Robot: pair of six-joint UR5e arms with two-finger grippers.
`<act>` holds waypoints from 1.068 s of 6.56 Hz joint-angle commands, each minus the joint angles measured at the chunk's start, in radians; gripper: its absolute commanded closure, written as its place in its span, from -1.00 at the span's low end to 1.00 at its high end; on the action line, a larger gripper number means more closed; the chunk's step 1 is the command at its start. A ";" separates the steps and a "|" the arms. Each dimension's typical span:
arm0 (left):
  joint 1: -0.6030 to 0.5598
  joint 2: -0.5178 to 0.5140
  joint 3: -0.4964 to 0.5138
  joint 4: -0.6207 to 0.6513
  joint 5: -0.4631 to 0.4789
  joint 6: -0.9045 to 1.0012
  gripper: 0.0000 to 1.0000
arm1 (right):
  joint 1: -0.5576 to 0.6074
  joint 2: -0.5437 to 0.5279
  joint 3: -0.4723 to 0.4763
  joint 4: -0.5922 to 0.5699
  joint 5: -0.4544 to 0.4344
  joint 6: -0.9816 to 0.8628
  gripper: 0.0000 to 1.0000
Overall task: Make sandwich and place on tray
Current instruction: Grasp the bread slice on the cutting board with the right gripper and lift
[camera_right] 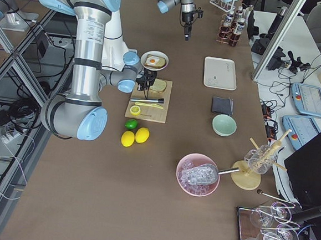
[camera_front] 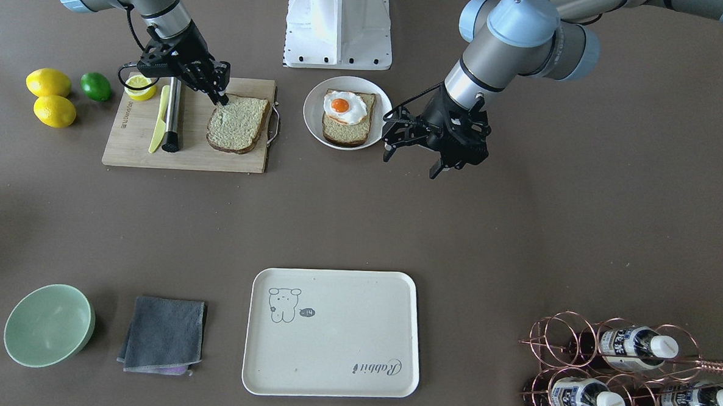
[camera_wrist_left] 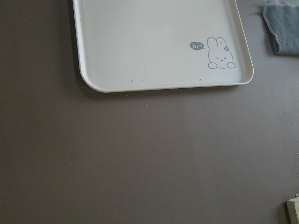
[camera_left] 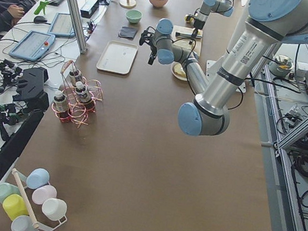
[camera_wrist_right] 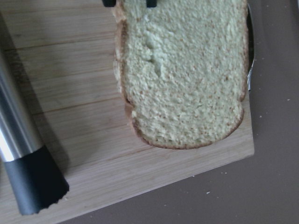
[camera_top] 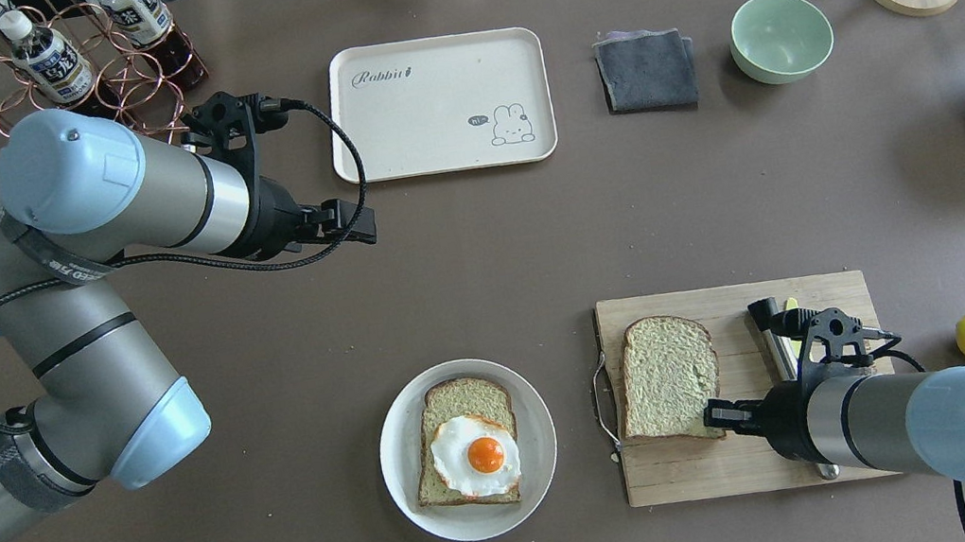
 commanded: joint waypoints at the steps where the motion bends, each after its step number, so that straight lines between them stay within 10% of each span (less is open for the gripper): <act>1: 0.000 -0.001 -0.001 0.000 0.000 0.000 -0.99 | 0.023 0.003 0.010 0.000 0.003 -0.002 1.00; 4: 0.000 -0.001 0.000 0.000 -0.003 0.000 -0.99 | 0.128 0.002 0.112 -0.005 0.113 -0.003 1.00; 7: -0.002 0.005 -0.001 -0.001 -0.014 0.012 -0.99 | 0.091 0.257 0.110 -0.206 0.084 -0.002 1.00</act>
